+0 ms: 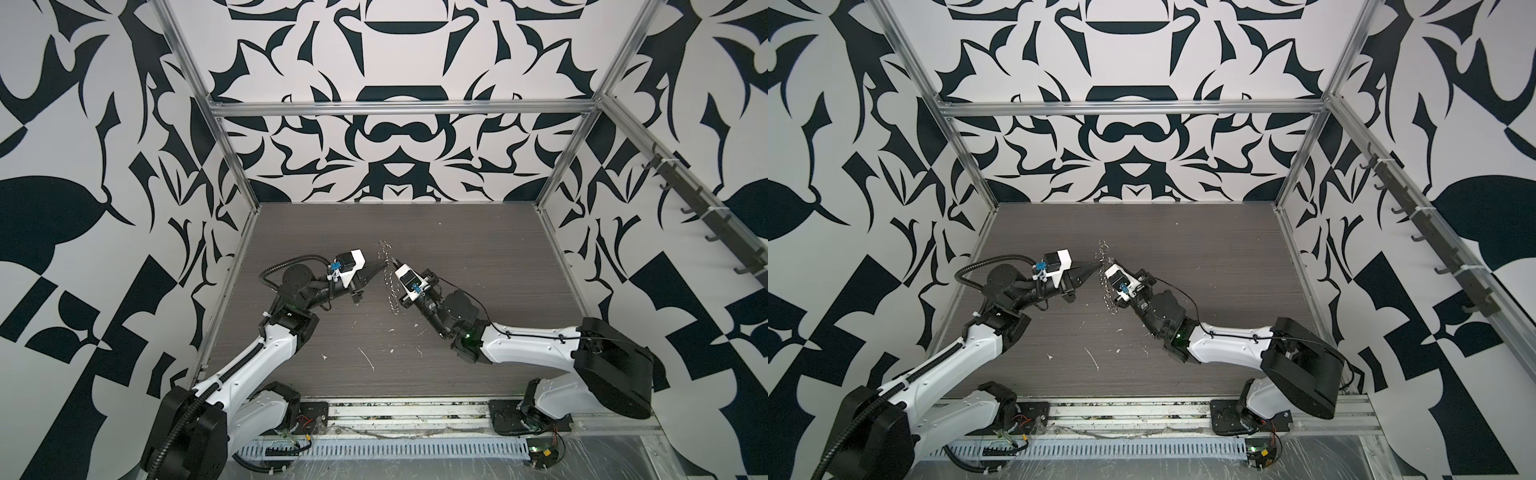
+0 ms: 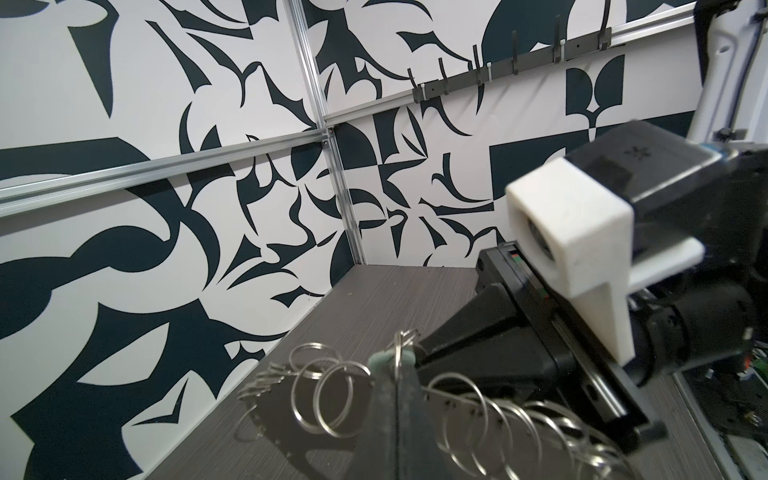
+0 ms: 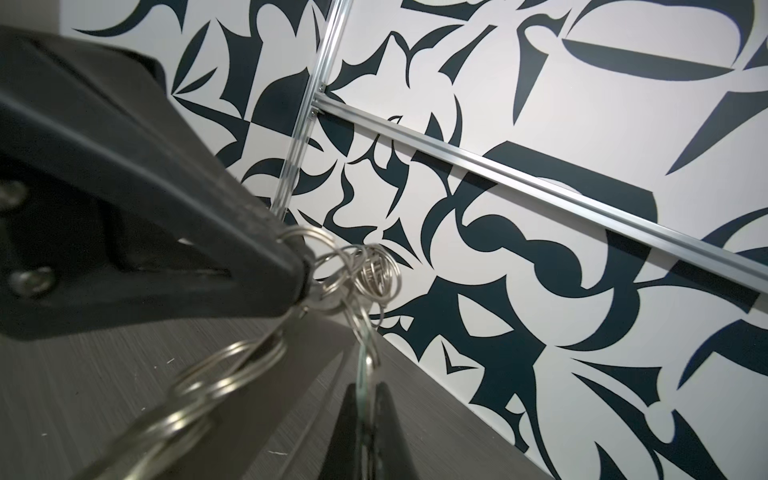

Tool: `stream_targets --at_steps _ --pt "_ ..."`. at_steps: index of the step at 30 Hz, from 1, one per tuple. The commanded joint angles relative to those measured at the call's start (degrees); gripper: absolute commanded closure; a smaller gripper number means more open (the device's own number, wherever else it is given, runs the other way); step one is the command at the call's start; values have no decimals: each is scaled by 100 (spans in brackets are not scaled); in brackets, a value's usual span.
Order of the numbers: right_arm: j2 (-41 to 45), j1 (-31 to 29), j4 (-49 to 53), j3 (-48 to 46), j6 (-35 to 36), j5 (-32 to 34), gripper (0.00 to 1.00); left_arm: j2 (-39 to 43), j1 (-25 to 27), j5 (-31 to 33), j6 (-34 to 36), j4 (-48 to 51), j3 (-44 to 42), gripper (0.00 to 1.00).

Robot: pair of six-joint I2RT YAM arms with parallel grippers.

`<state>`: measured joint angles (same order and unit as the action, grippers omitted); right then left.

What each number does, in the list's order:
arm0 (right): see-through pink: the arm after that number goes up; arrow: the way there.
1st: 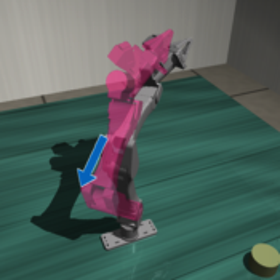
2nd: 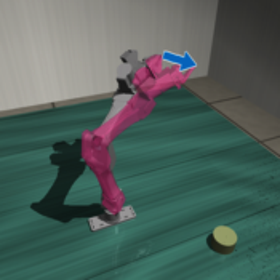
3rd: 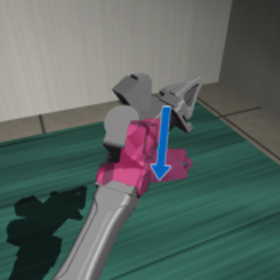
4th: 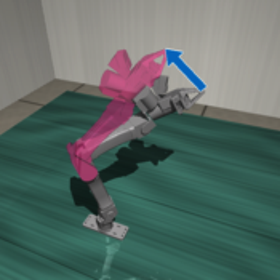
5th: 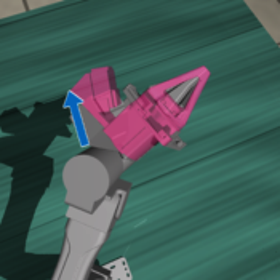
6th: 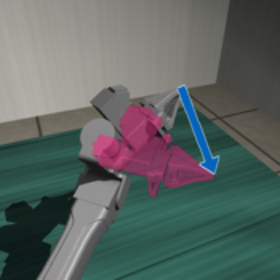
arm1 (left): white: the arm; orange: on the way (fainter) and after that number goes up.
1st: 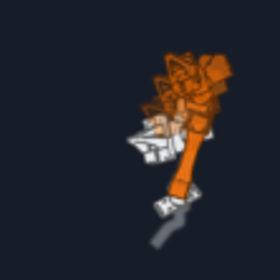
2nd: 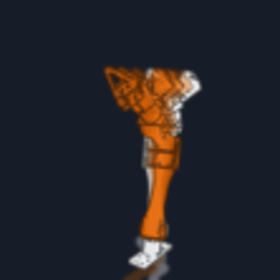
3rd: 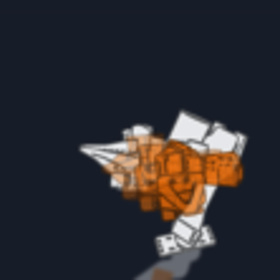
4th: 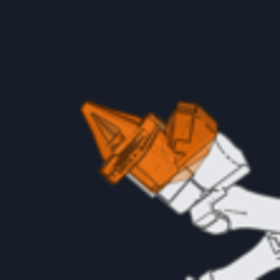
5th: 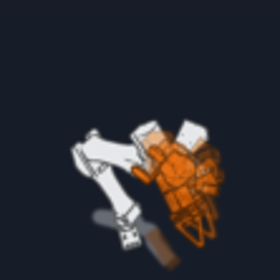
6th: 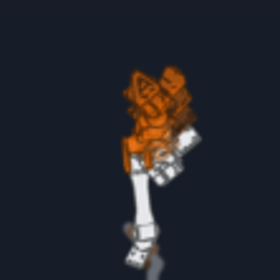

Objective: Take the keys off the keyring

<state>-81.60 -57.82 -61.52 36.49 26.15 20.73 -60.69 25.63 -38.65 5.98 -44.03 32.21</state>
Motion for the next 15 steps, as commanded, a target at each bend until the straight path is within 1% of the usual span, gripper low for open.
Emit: stream_targets --at_steps 1,4,9,12,15 --pt "374 0 -136 18 330 211 100 156 -14 33 78 24 16 100" --pt "634 2 213 -16 578 153 100 164 -9 8 146 58 31 100" --pt "972 0 491 -99 1303 38 100 176 -14 0 172 137 42 100" --pt "1103 12 570 -116 1835 -158 100 201 -13 133 133 454 161 100" --pt "1122 16 603 -98 2592 -294 100 198 -9 347 -56 1030 417 100"
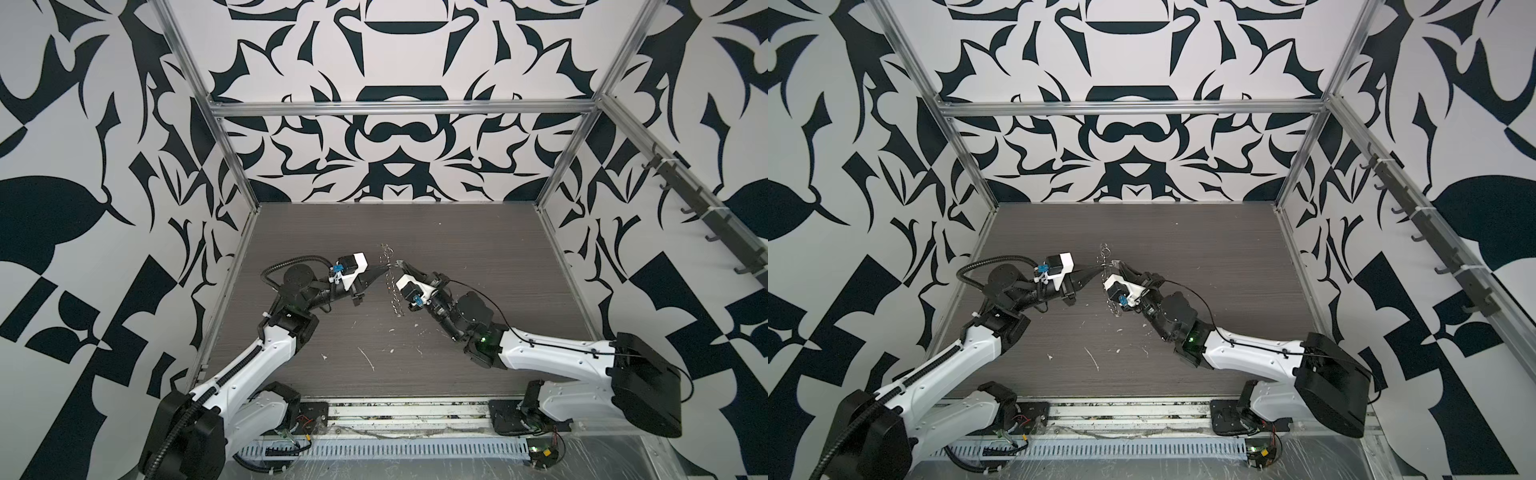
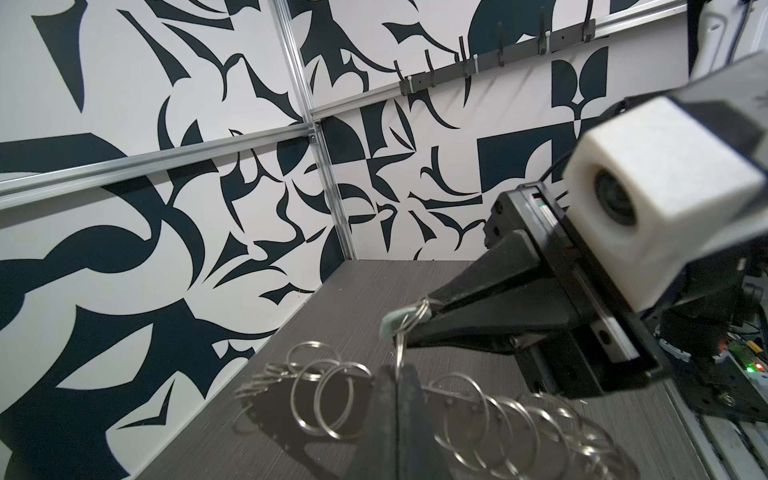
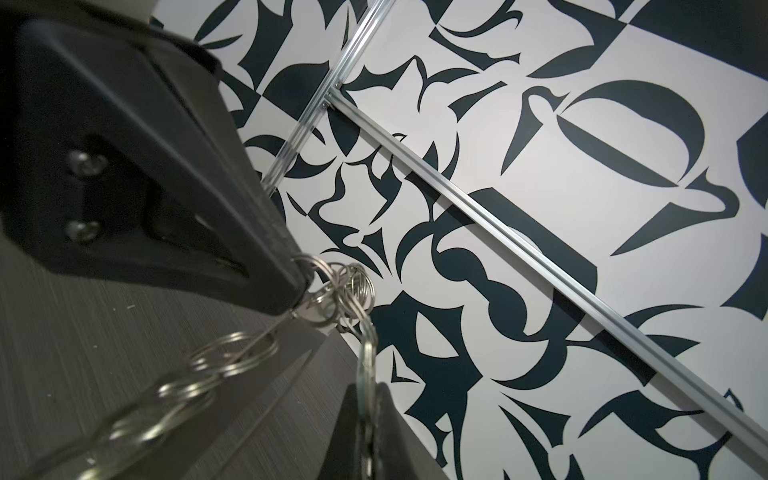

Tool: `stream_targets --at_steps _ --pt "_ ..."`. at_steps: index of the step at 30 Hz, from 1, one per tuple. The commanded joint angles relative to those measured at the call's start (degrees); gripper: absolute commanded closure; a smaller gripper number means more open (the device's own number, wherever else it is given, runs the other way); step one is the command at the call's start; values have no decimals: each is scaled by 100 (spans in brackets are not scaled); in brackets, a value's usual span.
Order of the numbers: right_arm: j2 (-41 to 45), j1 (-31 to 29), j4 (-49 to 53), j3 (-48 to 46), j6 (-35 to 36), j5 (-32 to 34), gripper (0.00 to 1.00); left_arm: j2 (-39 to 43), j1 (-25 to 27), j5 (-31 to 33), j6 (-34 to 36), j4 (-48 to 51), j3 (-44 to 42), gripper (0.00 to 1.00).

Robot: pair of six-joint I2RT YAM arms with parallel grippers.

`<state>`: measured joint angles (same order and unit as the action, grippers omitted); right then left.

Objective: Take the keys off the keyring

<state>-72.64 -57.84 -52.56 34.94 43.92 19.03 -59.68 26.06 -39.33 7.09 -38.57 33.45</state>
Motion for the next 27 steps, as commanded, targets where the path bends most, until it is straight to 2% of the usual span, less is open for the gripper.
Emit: stream_targets --at_steps 1,4,7,14,20,26,27 --pt "221 17 -262 60 1070 -159 100 105 -58 495 -219 727 410 100" --pt "165 10 -298 36 1800 -307 100 118 -49 747 -287 1244 616 100" --pt "37 12 -352 27 2624 -396 100 135 -44 718 -266 1331 618 100" --pt "101 135 -85 261 3551 -510 100 131 -48 671 -234 1505 605 100" --pt "324 156 505 436 4052 -659 100 -32 -47 560 -219 1608 767 100" --pt "500 255 694 573 3800 -742 100 -191 -35 541 -173 1493 853 100" --pt "525 269 749 590 3798 -929 100 -213 -39 536 -165 1462 863 100"
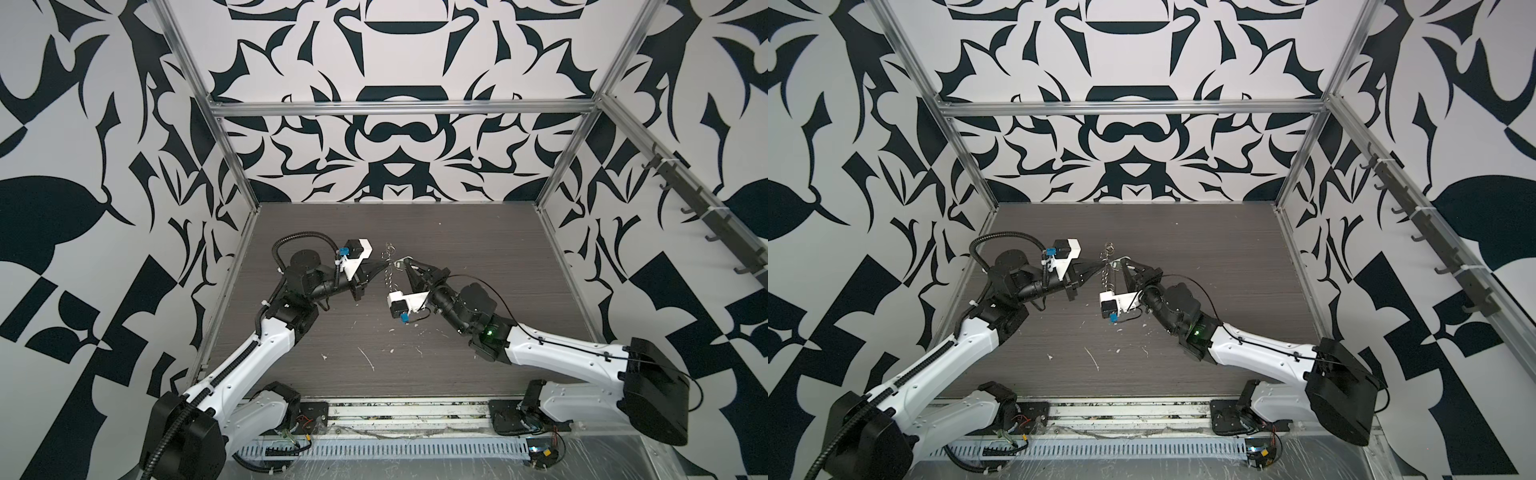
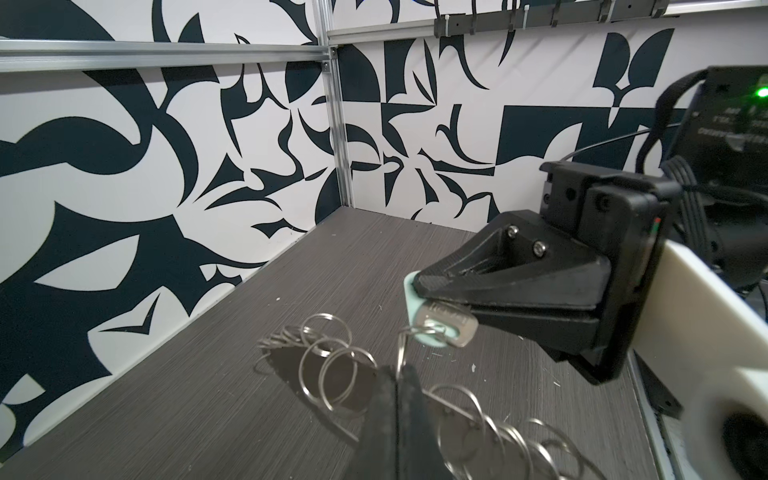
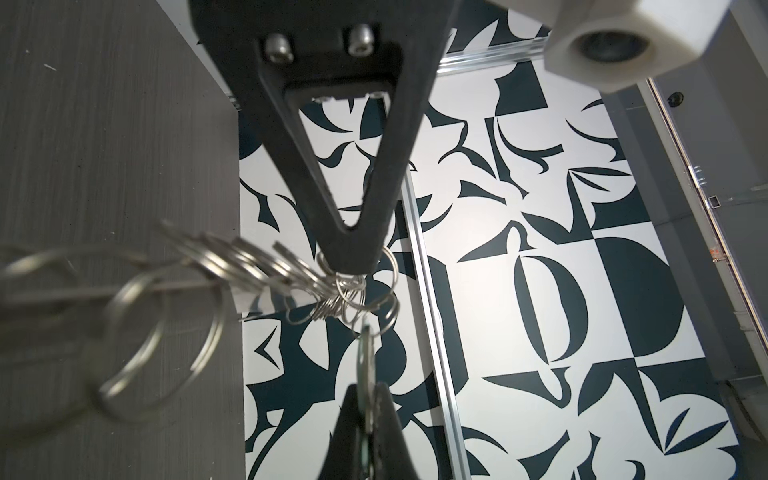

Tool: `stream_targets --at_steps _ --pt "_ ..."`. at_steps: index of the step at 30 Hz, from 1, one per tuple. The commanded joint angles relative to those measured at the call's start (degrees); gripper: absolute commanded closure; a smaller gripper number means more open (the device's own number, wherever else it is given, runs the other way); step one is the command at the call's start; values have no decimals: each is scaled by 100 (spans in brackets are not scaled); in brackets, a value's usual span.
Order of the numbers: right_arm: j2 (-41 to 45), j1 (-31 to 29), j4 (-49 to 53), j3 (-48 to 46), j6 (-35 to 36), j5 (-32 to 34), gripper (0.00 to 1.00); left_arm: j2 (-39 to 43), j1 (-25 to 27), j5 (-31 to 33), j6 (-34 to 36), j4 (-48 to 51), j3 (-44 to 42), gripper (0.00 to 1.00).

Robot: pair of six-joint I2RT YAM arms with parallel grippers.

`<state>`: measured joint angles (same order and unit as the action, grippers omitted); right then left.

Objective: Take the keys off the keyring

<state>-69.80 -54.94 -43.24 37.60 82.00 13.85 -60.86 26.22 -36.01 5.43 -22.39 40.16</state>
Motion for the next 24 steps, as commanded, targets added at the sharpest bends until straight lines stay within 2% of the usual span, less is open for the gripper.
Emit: stream_targets --at_steps 1,4,13,18,24 --pt "247 -12 -106 341 -13 -489 100 -135 -53 176 30 -160 218 100" --pt "315 55 71 498 -353 -589 100 -226 -13 107 193 -164 283 100" --pt "533 562 500 732 -666 -751 100 -335 -11 68 257 -129 396 100" --pt "650 718 704 870 -1093 -1103 100 -357 -3 34 231 -116 449 100" --pt "648 850 630 902 -1062 -1246 100 -308 -1 -19 348 -125 382 100"
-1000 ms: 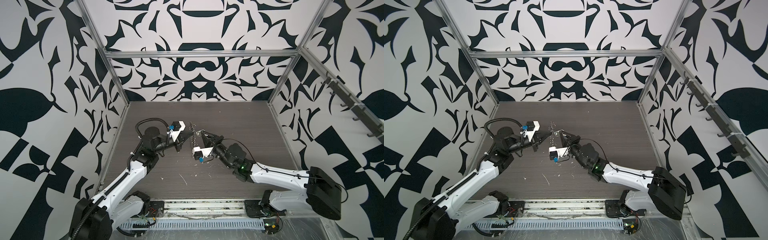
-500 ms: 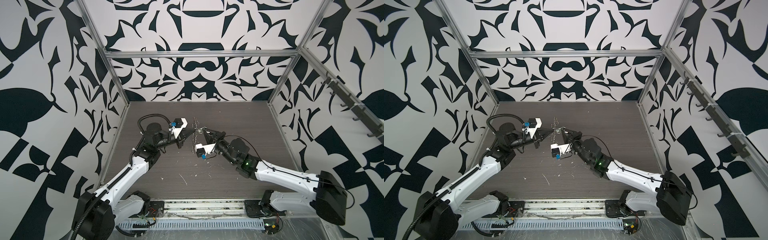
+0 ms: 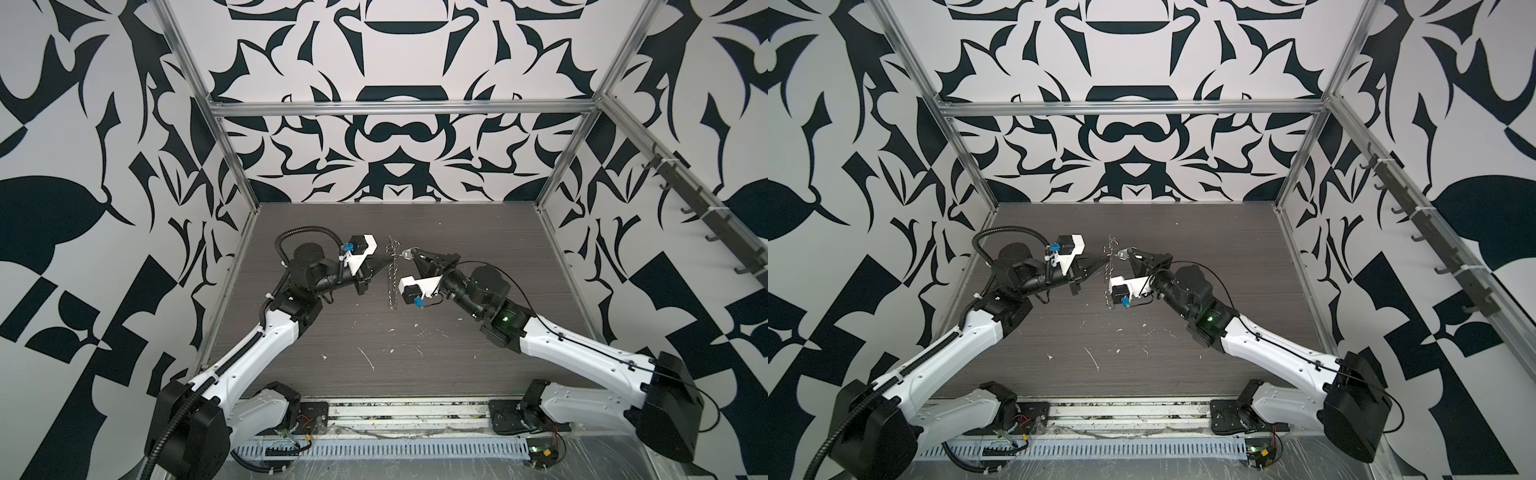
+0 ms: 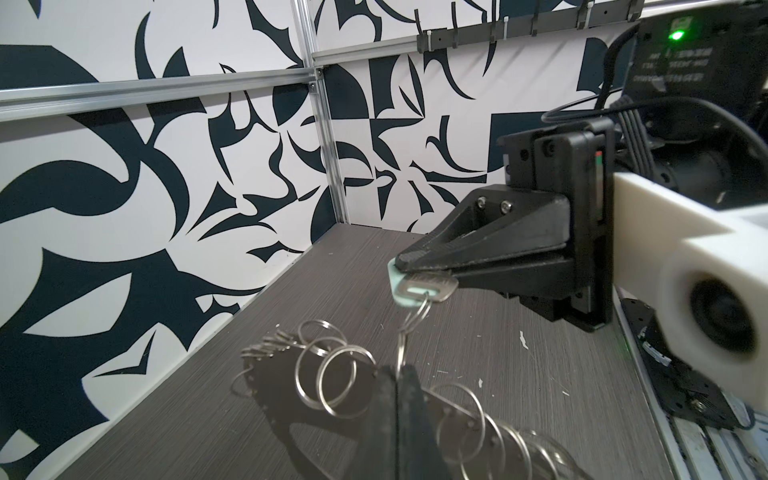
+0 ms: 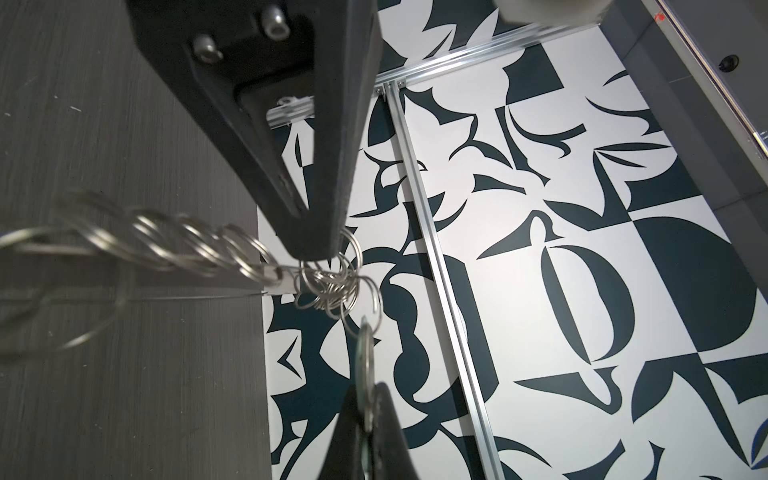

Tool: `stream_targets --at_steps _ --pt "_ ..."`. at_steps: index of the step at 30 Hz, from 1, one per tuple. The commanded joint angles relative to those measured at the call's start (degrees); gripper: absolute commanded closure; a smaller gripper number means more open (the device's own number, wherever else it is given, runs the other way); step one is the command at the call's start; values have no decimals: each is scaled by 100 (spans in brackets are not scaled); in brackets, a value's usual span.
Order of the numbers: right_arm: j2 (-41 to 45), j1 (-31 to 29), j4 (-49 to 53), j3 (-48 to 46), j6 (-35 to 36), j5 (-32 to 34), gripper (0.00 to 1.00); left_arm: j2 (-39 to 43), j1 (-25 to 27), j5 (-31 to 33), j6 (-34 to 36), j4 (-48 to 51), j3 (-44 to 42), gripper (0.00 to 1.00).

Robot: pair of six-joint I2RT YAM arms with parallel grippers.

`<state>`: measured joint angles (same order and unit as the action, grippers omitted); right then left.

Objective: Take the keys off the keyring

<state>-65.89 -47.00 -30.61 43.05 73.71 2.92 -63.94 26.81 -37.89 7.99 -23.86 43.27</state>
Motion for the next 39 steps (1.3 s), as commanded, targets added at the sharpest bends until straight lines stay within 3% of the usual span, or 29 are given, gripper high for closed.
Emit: stream_targets --at_steps 1,5,10,39 --pt "245 60 -653 372 -190 -184 100 2 -52 155 119 19 68 100" --pt "241 159 -832 421 -444 -348 100 7 -58 141 142 36 108 100" --pt "427 482 -764 528 -1480 -1054 100 33 -53 125 53 141 202 100" --pt "458 563 -211 847 -1544 -1899 100 172 -53 -120 55 602 384 100"
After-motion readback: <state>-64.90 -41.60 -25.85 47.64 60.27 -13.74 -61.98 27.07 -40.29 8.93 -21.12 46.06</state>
